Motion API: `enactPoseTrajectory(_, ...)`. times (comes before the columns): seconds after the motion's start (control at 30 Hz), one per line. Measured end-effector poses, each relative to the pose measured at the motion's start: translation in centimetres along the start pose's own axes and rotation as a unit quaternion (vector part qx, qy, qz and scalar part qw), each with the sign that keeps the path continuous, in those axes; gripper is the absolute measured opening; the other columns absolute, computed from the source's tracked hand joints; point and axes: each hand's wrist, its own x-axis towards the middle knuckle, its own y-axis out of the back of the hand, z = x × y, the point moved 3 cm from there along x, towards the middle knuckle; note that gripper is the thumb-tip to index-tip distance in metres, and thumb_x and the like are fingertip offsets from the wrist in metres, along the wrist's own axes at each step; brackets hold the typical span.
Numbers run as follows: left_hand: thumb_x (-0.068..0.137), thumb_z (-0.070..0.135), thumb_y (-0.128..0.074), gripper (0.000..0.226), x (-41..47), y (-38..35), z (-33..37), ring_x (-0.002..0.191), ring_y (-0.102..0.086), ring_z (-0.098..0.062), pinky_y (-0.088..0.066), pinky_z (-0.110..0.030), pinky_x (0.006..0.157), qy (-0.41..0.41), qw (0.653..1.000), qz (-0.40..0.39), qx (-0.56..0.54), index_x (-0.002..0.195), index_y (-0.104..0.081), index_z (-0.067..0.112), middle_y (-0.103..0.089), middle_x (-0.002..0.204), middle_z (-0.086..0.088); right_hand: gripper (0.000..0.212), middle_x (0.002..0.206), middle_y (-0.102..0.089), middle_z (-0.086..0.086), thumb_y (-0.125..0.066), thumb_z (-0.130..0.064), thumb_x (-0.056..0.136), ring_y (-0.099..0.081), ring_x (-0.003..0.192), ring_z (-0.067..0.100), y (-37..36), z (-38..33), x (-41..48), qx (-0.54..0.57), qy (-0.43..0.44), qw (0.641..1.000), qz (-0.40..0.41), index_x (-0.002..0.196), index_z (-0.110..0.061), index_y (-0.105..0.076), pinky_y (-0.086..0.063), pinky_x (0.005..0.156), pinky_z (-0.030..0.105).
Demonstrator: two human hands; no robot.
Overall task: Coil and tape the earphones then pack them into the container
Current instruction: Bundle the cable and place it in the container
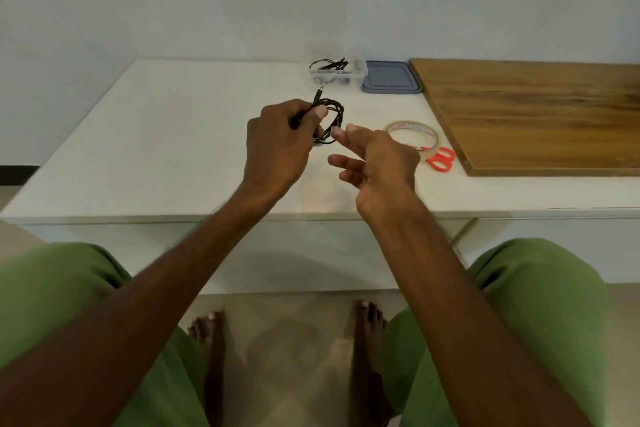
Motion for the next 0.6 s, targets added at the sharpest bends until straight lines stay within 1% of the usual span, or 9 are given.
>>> enactPoseTrajectory(0.1, 0.098, 0.034, -0.056, 0.023, 0.2, 0.5, -0.3, 0.073, -0.066, -0.001, -0.047, -0.017, 0.074, 0.004, 1.000, 0.018, -0.006, 0.095, -0.074, 0.020, -0.070, 0.075, 0.010, 0.006, 0.080, -0.077, 0.004, -0.067, -0.008, 0.085, -0.066, 0.046, 0.021, -1.4, 0.5, 0.2, 0.013, 0.015, 1.000, 0.015, 0.080, -0.009, -0.067, -0.041, 0.036, 0.019)
enactPoseTrajectory(0.2, 0.099, 0.032, -0.056, 0.024, 0.1, 0.5, -0.2, 0.077, -0.068, -0.005, -0.049, -0.019, 0.078, 0.001, 1.000, 0.026, -0.013, 0.102, -0.075, 0.018, -0.072, 0.081, 0.008, 0.004, 0.075, -0.076, 0.002, -0.068, -0.009, 0.086, -0.068, 0.045, 0.021, -2.7, 0.8, 0.4, 0.019, 0.018, 0.999, 0.038, 0.086, -0.006, -0.070, -0.041, 0.035, 0.019)
enactPoseTrajectory(0.3, 0.099, 0.031, -0.057, 0.023, 0.0, 0.5, -0.1, 0.076, -0.066, -0.002, -0.047, -0.013, 0.077, -0.002, 0.999, 0.048, -0.016, 0.107, -0.075, 0.020, -0.069, 0.082, 0.013, 0.004, 0.072, -0.074, 0.001, -0.069, -0.009, 0.085, -0.066, 0.041, 0.017, -3.6, 1.2, 0.4, 0.035, 0.019, 0.997, 0.065, 0.082, -0.007, -0.069, -0.039, 0.033, 0.017)
enactPoseTrajectory(0.4, 0.098, 0.031, -0.057, 0.020, -0.3, 0.3, -0.3, 0.076, -0.067, -0.002, -0.050, -0.018, 0.076, 0.008, 0.998, 0.059, -0.025, 0.104, -0.075, 0.023, -0.069, 0.078, 0.013, 0.006, 0.071, -0.073, 0.004, -0.072, -0.010, 0.084, -0.061, 0.036, 0.013, -4.2, 1.5, 0.5, 0.063, 0.019, 0.995, 0.074, 0.079, -0.008, -0.069, -0.039, 0.033, 0.017)
enactPoseTrajectory(0.47, 0.097, 0.031, -0.059, 0.019, -0.3, 0.2, -0.4, 0.078, -0.070, -0.003, -0.053, -0.017, 0.079, 0.013, 0.997, 0.055, -0.049, 0.110, -0.072, 0.024, -0.071, 0.081, 0.012, 0.006, 0.073, -0.071, 0.007, -0.073, -0.010, 0.083, -0.057, 0.034, 0.011, -4.6, 1.6, 0.6, 0.083, 0.012, 0.994, 0.068, 0.086, -0.006, -0.070, -0.038, 0.034, 0.017)
enactPoseTrajectory(0.5, 0.096, 0.031, -0.060, 0.022, -0.3, 0.2, -0.5, 0.078, -0.071, -0.002, -0.052, -0.016, 0.080, 0.019, 0.997, 0.052, -0.062, 0.115, -0.070, 0.025, -0.072, 0.083, 0.011, 0.010, 0.074, -0.071, 0.009, -0.073, -0.010, 0.083, -0.055, 0.034, 0.010, -4.8, 1.6, 0.7, 0.089, 0.005, 0.994, 0.062, 0.090, -0.004, -0.070, -0.038, 0.034, 0.017)
enactPoseTrajectory(0.6, 0.093, 0.035, -0.064, 0.037, 0.2, 0.5, -1.1, 0.078, -0.072, -0.001, -0.051, -0.014, 0.079, 0.067, 0.991, 0.049, -0.102, 0.126, -0.058, 0.022, -0.073, 0.087, 0.010, 0.015, 0.077, -0.070, 0.010, -0.071, -0.012, 0.085, -0.056, 0.035, 0.008, -5.2, 1.9, 0.8, 0.099, -0.012, 0.995, 0.031, 0.098, -0.003, -0.070, -0.039, 0.035, 0.018)
